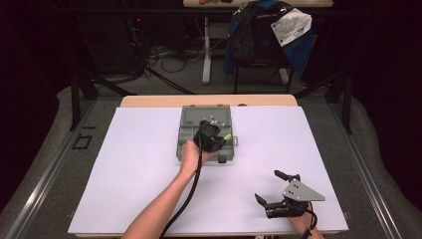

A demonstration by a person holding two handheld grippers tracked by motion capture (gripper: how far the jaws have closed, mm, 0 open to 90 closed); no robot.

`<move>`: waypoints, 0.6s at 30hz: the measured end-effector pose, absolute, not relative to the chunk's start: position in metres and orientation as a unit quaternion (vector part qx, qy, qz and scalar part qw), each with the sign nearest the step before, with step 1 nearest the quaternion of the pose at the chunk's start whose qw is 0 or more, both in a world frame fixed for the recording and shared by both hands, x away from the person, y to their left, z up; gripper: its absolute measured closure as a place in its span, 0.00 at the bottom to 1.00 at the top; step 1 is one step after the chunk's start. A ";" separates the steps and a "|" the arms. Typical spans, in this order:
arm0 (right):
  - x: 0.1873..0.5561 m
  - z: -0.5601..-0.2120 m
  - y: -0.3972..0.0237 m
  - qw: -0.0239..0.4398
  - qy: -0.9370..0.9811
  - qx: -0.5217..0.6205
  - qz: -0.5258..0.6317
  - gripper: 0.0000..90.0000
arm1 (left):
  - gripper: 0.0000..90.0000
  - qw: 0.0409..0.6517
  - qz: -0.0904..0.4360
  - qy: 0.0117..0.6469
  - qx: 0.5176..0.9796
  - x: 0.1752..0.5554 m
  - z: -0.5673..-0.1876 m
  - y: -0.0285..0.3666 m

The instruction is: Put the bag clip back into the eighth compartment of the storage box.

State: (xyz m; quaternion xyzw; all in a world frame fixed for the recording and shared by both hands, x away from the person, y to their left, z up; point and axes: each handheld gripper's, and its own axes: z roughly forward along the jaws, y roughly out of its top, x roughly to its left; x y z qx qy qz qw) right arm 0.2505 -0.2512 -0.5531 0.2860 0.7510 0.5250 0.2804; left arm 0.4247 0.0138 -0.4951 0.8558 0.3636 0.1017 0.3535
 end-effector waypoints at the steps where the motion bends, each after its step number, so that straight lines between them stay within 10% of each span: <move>1: 0.250 -0.553 -0.252 0.278 0.754 0.286 0.521 0.01 | 0.88 0.354 0.102 0.365 0.855 0.425 -0.496 0.013; 18: 0.250 -0.553 -0.252 0.278 0.754 0.285 0.523 0.01 | 0.88 0.344 0.098 0.369 0.858 0.426 -0.504 0.006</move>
